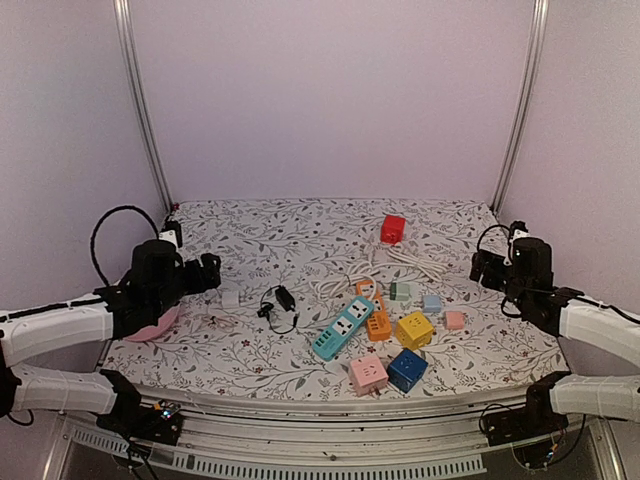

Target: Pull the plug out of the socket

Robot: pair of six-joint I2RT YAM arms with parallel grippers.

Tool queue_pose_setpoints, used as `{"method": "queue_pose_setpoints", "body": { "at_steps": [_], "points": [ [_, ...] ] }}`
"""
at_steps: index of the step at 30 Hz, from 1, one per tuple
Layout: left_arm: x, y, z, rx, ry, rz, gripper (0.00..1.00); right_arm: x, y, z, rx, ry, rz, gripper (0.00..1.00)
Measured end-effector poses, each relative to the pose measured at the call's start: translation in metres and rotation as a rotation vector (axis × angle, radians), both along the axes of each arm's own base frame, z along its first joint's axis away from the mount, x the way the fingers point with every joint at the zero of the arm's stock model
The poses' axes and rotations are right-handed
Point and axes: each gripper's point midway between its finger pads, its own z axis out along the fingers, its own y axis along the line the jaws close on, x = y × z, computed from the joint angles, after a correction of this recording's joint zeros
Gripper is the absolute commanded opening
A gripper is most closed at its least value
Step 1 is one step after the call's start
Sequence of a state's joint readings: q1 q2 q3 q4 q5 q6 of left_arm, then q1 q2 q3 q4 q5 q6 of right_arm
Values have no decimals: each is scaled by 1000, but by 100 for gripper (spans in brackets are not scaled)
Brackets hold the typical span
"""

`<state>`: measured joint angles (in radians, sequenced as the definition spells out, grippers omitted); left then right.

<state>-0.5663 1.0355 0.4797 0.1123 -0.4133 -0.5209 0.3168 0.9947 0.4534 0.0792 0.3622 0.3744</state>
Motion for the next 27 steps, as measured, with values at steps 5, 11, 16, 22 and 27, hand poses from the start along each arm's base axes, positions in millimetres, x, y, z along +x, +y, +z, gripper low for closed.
{"method": "queue_pose_setpoints", "body": {
  "at_steps": [5, 11, 16, 22, 27],
  "points": [
    [8, 52, -5, 19, 4, 176, 97, 12, -30, 0, -25, -74, -81, 99],
    [13, 100, -9, 84, -1, 375, 97, 30, -63, 2, -78, -131, -175, 99],
    [17, 133, -26, 164, 45, 482, 97, 30, -79, -12, -140, -198, -209, 99],
    [37, 131, -4, 200, -88, 377, 97, 31, -85, -16, -199, -256, -202, 99],
    [42, 133, 9, 288, -204, 310, 97, 37, -76, -9, -221, -325, -138, 99]
  ]
}}
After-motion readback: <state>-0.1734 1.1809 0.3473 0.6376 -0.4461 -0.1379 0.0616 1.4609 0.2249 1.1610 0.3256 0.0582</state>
